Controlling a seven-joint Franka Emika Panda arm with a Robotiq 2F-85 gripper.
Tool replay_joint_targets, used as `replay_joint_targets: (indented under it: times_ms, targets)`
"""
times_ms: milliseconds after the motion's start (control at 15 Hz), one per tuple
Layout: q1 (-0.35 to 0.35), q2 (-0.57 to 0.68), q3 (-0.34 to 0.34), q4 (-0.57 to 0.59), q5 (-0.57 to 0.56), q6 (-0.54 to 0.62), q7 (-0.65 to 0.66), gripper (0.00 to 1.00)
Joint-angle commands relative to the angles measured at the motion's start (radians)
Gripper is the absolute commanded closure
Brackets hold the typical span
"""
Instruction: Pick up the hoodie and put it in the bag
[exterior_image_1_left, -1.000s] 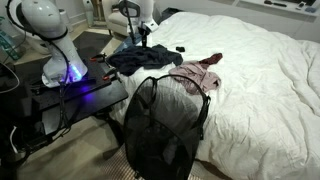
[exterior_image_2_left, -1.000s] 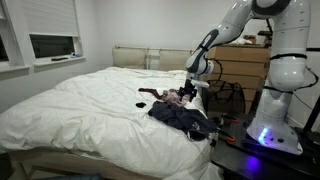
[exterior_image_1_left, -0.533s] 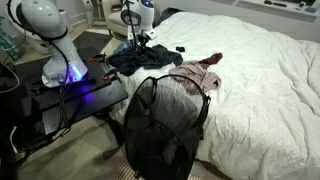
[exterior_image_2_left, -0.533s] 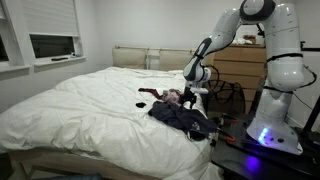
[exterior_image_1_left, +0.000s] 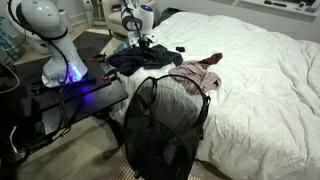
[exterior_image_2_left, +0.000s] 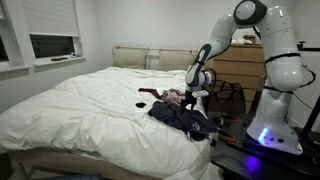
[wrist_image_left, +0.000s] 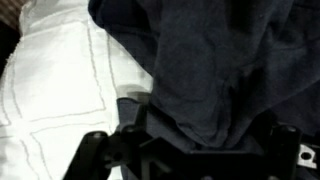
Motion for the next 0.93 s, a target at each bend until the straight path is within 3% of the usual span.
replay_joint_targets:
  times_ms: [0, 200, 533, 667, 800, 867]
  targets:
    - [-0.018, 0.004, 0.007, -0.014, -0.059, 0.037, 0.035, 0.0]
    - [-0.063, 0.015, 0.067, -0.008, -0.008, 0.022, 0.023, 0.0]
    - [-0.183, 0.033, 0.227, 0.006, 0.168, 0.015, -0.003, 0.0]
    - [-0.199, 0.041, 0.254, 0.003, 0.217, 0.024, -0.013, 0.0]
    - [-0.206, 0.051, 0.258, -0.002, 0.233, 0.038, -0.006, 0.28]
    - [-0.204, 0.053, 0.252, -0.005, 0.234, 0.041, 0.001, 0.34]
